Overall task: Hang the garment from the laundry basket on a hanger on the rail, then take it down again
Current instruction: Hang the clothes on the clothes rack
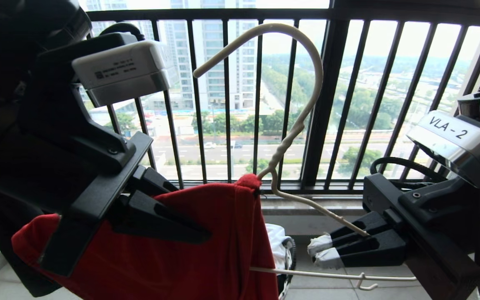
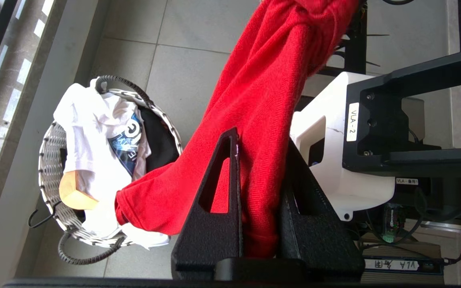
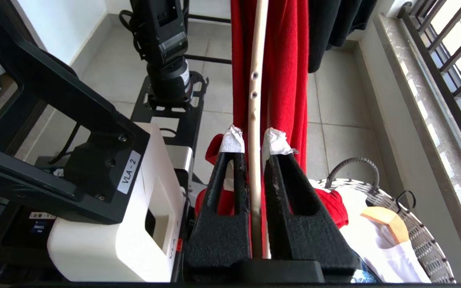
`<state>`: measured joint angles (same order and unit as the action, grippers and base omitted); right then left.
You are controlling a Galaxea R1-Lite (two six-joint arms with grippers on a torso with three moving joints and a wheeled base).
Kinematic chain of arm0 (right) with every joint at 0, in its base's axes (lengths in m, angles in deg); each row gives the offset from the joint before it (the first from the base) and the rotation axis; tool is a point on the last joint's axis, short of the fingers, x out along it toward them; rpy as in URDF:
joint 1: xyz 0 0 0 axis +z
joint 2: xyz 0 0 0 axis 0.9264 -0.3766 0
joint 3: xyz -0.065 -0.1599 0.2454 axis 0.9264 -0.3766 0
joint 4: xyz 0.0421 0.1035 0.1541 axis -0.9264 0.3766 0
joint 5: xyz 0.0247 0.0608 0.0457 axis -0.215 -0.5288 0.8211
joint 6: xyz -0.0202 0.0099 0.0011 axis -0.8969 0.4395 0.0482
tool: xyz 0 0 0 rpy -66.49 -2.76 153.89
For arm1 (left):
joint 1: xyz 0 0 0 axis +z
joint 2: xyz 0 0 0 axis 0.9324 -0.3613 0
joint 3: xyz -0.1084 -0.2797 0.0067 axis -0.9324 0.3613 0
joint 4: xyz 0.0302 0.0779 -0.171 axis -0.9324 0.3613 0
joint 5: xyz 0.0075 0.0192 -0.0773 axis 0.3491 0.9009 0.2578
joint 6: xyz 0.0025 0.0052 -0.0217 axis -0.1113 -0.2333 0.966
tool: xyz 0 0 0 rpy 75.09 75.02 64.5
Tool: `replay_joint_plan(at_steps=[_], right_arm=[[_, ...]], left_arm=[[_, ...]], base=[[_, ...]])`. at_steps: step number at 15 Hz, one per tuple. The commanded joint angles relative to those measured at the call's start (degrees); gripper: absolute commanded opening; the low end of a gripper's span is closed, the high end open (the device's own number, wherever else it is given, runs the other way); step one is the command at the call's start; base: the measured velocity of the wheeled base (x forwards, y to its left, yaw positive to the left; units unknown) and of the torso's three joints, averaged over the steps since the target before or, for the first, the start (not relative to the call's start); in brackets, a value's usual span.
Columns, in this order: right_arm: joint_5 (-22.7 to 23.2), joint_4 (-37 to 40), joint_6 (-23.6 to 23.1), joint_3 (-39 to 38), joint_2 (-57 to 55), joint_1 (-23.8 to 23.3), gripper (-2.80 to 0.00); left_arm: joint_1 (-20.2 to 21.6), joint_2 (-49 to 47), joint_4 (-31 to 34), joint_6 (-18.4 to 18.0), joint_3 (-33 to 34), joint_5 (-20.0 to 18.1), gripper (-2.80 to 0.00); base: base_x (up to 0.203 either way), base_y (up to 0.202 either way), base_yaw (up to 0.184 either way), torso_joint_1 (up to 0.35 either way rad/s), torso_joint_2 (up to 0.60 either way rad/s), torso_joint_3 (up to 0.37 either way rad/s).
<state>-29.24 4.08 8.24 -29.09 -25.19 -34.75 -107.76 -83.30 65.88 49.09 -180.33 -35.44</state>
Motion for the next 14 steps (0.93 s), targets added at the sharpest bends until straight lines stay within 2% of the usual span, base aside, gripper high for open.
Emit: replay_joint_plan(at_steps=[1,8,10,12,14], right_arm=[[0.25,0.29,-0.1,0.03,-0.09,0.01,0.0],[0.25,0.29,-0.01,0.12,-0.26,-0.35,0.0],[0.22,0.36,0.04,0.59,-0.26,-1.88,0.0],[0.1,0.78,0.45,1.64,-0.11,-4.3,0.0],[-0.18,0.71,7.04,1.96,2.03,-6.66,0.0]], left_arm=[[0.0,-0.05,0.27,-0.15,-0.03,-0.19,-2.8],[0.08,1.19,0.27,0.29,0.86,-0.1,-2.8],[1.02,2.87,0.25,0.67,2.05,-0.03,-2.8],[2.58,4.47,0.19,3.06,2.34,-0.01,-2.8],[3.08,5.88,-1.26,5.54,3.2,-0.01,-2.8]], base=[[0.0,0.0,0.0,0.0,0.0,0.0],[0.0,0.0,0.0,0.0,0.0,0.0],[0.0,0.0,0.0,0.0,0.0,0.0],[0.0,0.0,0.0,0.0,0.0,0.0],[0.0,0.0,0.0,0.0,0.0,0.0]])
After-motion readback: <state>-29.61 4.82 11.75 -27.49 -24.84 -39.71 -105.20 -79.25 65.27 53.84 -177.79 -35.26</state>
